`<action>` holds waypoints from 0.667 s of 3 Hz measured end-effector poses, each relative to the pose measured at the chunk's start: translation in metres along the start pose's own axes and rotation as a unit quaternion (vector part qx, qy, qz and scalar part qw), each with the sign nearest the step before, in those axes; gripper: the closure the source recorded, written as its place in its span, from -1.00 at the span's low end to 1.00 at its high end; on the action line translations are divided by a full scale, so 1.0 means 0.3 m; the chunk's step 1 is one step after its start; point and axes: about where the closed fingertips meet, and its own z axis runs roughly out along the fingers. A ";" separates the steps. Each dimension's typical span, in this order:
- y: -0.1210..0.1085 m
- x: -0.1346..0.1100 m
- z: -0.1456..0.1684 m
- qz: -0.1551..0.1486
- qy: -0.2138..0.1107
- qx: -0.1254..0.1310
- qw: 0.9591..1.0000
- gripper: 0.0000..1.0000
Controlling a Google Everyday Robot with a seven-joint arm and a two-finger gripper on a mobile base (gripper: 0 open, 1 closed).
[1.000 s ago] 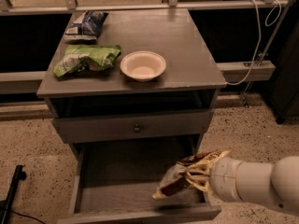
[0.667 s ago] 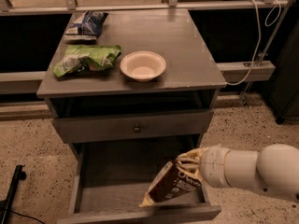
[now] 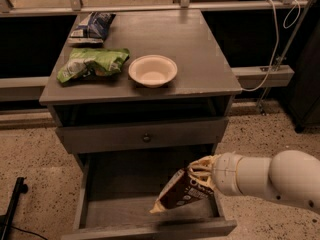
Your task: Place brown chip bag into middle drawer
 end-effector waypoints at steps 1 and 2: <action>-0.042 0.207 0.133 0.033 0.020 0.018 0.999 -0.63; -0.043 0.330 0.198 0.052 0.029 0.029 0.998 -1.00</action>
Offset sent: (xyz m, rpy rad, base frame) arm 0.0696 -0.0625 -0.1339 0.0079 0.0387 -0.1848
